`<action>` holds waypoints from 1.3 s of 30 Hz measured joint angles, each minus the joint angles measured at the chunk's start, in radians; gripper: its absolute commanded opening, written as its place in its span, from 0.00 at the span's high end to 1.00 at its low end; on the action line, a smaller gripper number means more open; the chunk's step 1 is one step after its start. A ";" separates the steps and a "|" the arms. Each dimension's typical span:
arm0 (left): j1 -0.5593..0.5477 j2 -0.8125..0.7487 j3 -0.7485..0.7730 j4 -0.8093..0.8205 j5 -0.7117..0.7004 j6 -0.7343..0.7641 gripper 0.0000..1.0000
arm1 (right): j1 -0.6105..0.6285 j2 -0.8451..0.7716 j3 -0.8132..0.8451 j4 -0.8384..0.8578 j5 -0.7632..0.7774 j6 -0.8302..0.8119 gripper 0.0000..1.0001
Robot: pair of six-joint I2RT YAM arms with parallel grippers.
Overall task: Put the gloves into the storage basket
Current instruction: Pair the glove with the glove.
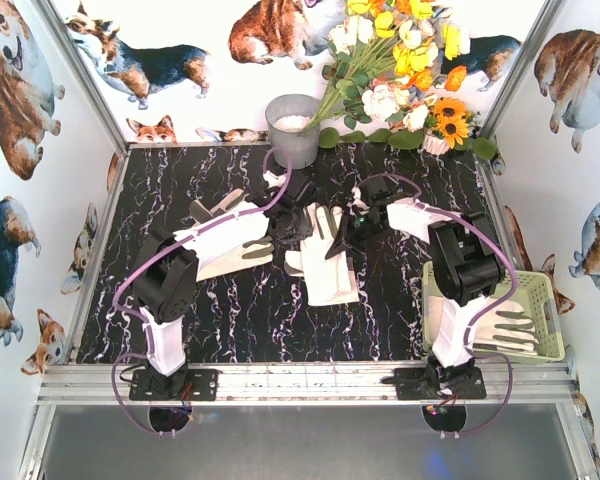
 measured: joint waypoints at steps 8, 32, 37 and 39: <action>0.004 0.031 0.005 0.000 0.006 0.005 1.00 | 0.000 0.039 0.002 0.014 0.000 -0.001 1.00; 0.042 0.134 0.021 0.044 0.042 0.111 0.74 | -0.005 0.106 0.015 0.013 0.029 -0.032 1.00; 0.050 0.124 0.023 0.037 0.031 0.129 0.75 | -0.006 0.106 0.015 0.012 0.032 -0.033 1.00; 0.050 0.101 0.016 0.042 0.036 0.135 0.77 | -0.006 0.108 0.015 0.013 0.032 -0.033 1.00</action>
